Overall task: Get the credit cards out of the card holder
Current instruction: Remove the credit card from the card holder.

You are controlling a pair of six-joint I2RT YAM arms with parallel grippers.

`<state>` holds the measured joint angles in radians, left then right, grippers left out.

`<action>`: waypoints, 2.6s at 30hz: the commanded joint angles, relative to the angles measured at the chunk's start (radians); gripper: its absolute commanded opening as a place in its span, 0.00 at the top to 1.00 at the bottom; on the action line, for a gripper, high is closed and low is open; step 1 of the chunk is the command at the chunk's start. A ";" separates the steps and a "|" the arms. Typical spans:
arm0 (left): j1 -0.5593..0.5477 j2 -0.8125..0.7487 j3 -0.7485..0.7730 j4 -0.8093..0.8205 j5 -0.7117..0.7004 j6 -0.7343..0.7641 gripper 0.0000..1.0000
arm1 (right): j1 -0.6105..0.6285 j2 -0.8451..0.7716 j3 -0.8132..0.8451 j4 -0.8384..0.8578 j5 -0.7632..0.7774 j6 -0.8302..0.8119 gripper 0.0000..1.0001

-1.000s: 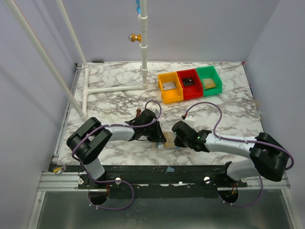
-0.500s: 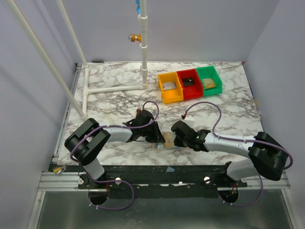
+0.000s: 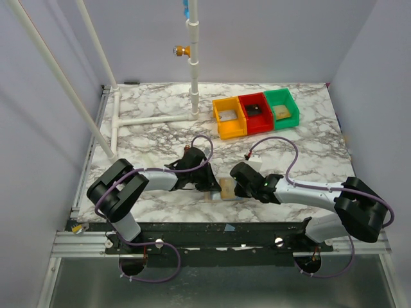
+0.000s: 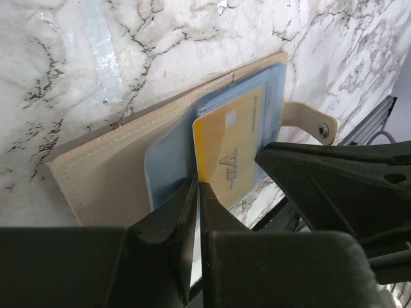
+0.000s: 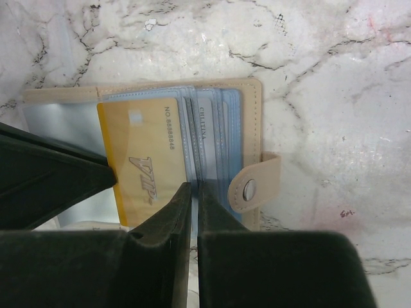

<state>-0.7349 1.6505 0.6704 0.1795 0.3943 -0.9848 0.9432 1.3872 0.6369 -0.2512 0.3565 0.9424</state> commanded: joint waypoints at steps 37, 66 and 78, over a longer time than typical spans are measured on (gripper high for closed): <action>0.026 -0.009 -0.042 0.081 0.052 -0.006 0.82 | 0.000 0.063 -0.049 -0.117 0.040 0.012 0.93; 0.009 0.019 -0.041 0.172 0.108 -0.064 1.00 | 0.001 0.083 -0.046 -0.111 0.037 0.012 0.94; 0.040 -0.024 -0.071 0.120 0.077 -0.043 1.00 | 0.000 0.072 -0.053 -0.126 0.051 0.036 0.94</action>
<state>-0.7071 1.6650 0.6189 0.2928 0.4606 -1.0431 0.9432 1.4002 0.6430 -0.2604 0.3759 0.9695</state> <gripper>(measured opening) 0.009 0.067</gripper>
